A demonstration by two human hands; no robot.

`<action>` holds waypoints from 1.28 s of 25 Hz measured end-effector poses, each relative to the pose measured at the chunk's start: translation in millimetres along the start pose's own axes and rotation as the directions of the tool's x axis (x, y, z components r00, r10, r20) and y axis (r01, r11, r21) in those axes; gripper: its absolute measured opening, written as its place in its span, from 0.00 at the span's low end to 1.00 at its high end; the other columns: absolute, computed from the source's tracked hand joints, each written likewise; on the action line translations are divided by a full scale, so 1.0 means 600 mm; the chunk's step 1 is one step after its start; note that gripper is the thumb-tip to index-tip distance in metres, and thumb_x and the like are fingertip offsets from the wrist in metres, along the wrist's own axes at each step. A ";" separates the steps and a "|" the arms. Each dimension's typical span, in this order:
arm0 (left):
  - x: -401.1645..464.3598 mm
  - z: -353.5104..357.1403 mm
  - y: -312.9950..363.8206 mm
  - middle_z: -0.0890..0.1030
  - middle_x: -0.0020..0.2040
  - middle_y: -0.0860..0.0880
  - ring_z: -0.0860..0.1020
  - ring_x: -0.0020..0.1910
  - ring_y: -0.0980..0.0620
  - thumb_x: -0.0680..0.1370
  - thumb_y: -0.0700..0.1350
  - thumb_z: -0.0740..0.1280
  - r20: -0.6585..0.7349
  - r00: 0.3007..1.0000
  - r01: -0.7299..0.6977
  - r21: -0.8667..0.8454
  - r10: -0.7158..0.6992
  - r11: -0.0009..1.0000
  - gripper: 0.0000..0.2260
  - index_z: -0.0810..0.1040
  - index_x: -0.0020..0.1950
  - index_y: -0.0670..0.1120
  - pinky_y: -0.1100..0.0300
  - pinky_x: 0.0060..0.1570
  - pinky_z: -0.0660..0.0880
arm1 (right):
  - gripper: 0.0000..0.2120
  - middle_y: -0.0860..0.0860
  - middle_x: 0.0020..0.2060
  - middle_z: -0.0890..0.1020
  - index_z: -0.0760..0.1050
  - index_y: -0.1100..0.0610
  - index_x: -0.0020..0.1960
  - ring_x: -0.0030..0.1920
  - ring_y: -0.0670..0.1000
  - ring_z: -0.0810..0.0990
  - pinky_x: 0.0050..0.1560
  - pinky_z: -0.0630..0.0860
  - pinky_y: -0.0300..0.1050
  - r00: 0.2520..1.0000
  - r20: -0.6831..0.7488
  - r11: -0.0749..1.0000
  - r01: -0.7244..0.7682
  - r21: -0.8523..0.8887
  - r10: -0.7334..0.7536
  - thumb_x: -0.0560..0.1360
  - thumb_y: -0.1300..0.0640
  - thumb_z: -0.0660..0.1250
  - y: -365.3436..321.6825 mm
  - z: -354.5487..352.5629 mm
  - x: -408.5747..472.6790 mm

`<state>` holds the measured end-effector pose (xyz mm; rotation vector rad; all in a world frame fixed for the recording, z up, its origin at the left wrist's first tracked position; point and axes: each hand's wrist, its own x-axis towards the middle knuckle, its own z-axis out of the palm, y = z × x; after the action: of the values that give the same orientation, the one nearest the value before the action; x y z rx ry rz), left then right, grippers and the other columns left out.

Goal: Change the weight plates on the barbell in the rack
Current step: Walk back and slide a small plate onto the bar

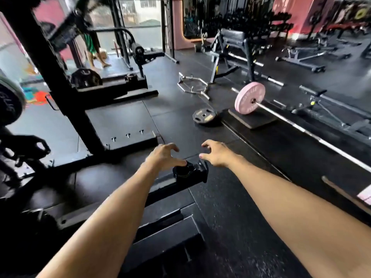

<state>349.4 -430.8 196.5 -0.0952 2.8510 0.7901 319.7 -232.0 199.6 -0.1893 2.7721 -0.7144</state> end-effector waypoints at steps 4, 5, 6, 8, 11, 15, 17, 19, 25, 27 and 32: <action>0.066 0.119 -0.048 0.71 0.57 0.46 0.75 0.57 0.44 0.64 0.59 0.77 0.172 0.984 0.042 0.075 -0.054 0.996 0.26 0.77 0.60 0.57 0.54 0.60 0.73 | 0.22 0.53 0.62 0.78 0.71 0.50 0.66 0.61 0.57 0.76 0.62 0.73 0.52 0.988 0.130 0.994 -0.071 -0.079 0.081 0.74 0.47 0.68 0.054 0.088 0.062; 0.074 0.137 -0.055 0.69 0.57 0.46 0.74 0.57 0.43 0.64 0.58 0.77 0.194 0.979 0.043 0.103 -0.063 0.994 0.27 0.77 0.61 0.57 0.51 0.60 0.74 | 0.23 0.54 0.63 0.77 0.70 0.51 0.67 0.61 0.57 0.76 0.62 0.73 0.53 0.984 0.151 0.993 -0.079 -0.091 0.092 0.75 0.48 0.68 0.061 0.103 0.068; 0.081 0.154 -0.061 0.68 0.58 0.46 0.74 0.57 0.43 0.65 0.57 0.77 0.204 0.977 0.039 0.142 -0.068 0.989 0.27 0.76 0.62 0.58 0.49 0.59 0.74 | 0.23 0.54 0.63 0.76 0.69 0.52 0.68 0.61 0.58 0.76 0.62 0.73 0.54 0.981 0.165 0.991 -0.085 -0.104 0.101 0.75 0.49 0.67 0.068 0.118 0.076; 0.090 0.184 -0.071 0.66 0.58 0.46 0.73 0.57 0.43 0.67 0.54 0.77 0.173 0.983 0.022 0.223 -0.062 0.974 0.24 0.77 0.61 0.57 0.51 0.52 0.75 | 0.21 0.56 0.63 0.76 0.70 0.53 0.67 0.60 0.59 0.76 0.60 0.74 0.54 0.978 0.171 0.987 -0.095 -0.132 0.117 0.76 0.51 0.67 0.078 0.144 0.088; 0.096 0.211 -0.079 0.66 0.56 0.45 0.74 0.55 0.42 0.70 0.50 0.76 0.085 0.996 0.014 0.233 -0.035 0.972 0.18 0.80 0.58 0.51 0.51 0.44 0.72 | 0.16 0.57 0.60 0.77 0.72 0.55 0.64 0.59 0.60 0.77 0.56 0.74 0.52 0.982 0.152 0.979 -0.080 -0.188 0.109 0.77 0.54 0.65 0.085 0.174 0.094; 0.090 0.215 -0.091 0.68 0.56 0.45 0.74 0.54 0.41 0.71 0.48 0.76 0.059 0.998 -0.034 0.203 0.022 0.979 0.16 0.80 0.58 0.49 0.50 0.47 0.74 | 0.12 0.57 0.58 0.79 0.75 0.52 0.61 0.57 0.59 0.78 0.54 0.74 0.51 0.994 0.080 0.982 -0.063 -0.179 0.079 0.79 0.53 0.63 0.084 0.180 0.089; 0.077 0.208 -0.089 0.68 0.58 0.44 0.74 0.55 0.41 0.71 0.47 0.76 0.025 0.999 -0.042 0.183 0.038 0.982 0.15 0.80 0.57 0.48 0.48 0.50 0.76 | 0.11 0.57 0.56 0.80 0.77 0.52 0.60 0.56 0.59 0.78 0.53 0.74 0.50 0.998 0.037 0.983 -0.044 -0.177 0.051 0.78 0.53 0.64 0.075 0.167 0.080; 0.061 0.194 -0.078 0.68 0.60 0.44 0.74 0.56 0.41 0.71 0.47 0.76 -0.031 0.998 -0.047 0.160 0.053 0.986 0.15 0.80 0.56 0.47 0.46 0.51 0.77 | 0.11 0.58 0.54 0.81 0.78 0.54 0.58 0.54 0.60 0.79 0.51 0.75 0.50 1.000 -0.018 0.984 -0.016 -0.178 0.013 0.78 0.53 0.64 0.063 0.148 0.063; -0.020 0.118 -0.013 0.66 0.64 0.45 0.71 0.60 0.41 0.71 0.45 0.76 -0.226 0.964 -0.103 0.173 0.141 0.980 0.12 0.81 0.52 0.45 0.45 0.49 0.77 | 0.08 0.59 0.49 0.83 0.79 0.57 0.53 0.50 0.61 0.81 0.45 0.75 0.48 0.963 -0.236 0.987 0.107 -0.115 -0.132 0.77 0.58 0.65 0.034 0.069 -0.031; -0.068 0.091 0.013 0.67 0.64 0.45 0.71 0.61 0.41 0.72 0.45 0.76 -0.283 0.941 -0.131 0.196 0.184 0.972 0.11 0.82 0.51 0.44 0.45 0.47 0.77 | 0.08 0.58 0.49 0.84 0.79 0.57 0.53 0.50 0.60 0.81 0.43 0.73 0.46 0.942 -0.283 0.982 0.157 -0.109 -0.182 0.77 0.58 0.65 0.023 0.037 -0.081; -0.227 0.026 0.076 0.69 0.64 0.45 0.74 0.58 0.40 0.71 0.42 0.77 -0.434 0.860 -0.184 0.228 0.269 0.956 0.08 0.82 0.48 0.44 0.45 0.45 0.79 | 0.06 0.56 0.46 0.85 0.81 0.57 0.50 0.48 0.58 0.83 0.44 0.78 0.47 0.872 -0.368 0.946 0.307 -0.101 -0.323 0.76 0.58 0.67 -0.014 -0.041 -0.234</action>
<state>480.5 -382.1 232.5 0.0970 3.4256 0.6081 447.2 -200.9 256.5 -0.5824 3.1688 -0.8522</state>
